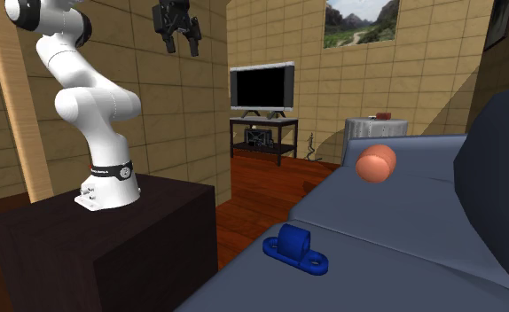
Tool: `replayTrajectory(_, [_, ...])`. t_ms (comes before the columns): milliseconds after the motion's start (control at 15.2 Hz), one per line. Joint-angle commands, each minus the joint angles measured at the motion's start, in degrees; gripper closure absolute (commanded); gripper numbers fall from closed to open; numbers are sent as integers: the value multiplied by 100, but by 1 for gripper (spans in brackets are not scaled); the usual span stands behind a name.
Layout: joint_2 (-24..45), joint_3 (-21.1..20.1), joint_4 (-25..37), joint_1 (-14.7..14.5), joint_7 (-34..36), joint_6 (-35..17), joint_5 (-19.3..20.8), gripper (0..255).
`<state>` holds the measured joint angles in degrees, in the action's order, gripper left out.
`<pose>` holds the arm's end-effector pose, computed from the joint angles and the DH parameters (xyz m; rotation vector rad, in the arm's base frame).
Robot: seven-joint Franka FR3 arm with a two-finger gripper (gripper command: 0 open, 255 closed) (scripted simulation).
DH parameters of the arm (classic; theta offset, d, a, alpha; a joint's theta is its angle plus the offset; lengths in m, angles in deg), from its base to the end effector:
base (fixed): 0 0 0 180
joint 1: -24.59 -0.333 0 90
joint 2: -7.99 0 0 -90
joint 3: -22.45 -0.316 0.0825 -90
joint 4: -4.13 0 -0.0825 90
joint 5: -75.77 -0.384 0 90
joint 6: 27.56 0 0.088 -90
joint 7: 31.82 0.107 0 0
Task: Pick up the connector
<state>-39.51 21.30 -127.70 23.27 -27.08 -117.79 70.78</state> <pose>0.2946 0.0245 0.6302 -3.0590 0.0631 -0.1505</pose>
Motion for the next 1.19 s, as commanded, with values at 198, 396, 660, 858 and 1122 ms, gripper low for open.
replayTrajectory(198, [181, -87, -413, 27, 116, -650, -72, 0])
replayTrajectory(396, [447, -177, -754, 50, 228, -1315, -145, 0])
replayTrajectory(660, [937, -296, -1093, 74, 374, -2221, -238, 0])
replayTrajectory(858, [1404, -383, -1255, 91, 481, -2907, -301, 0])
replayTrajectory(1122, [2144, -495, -1340, 118, 624, -3810, -368, 0])
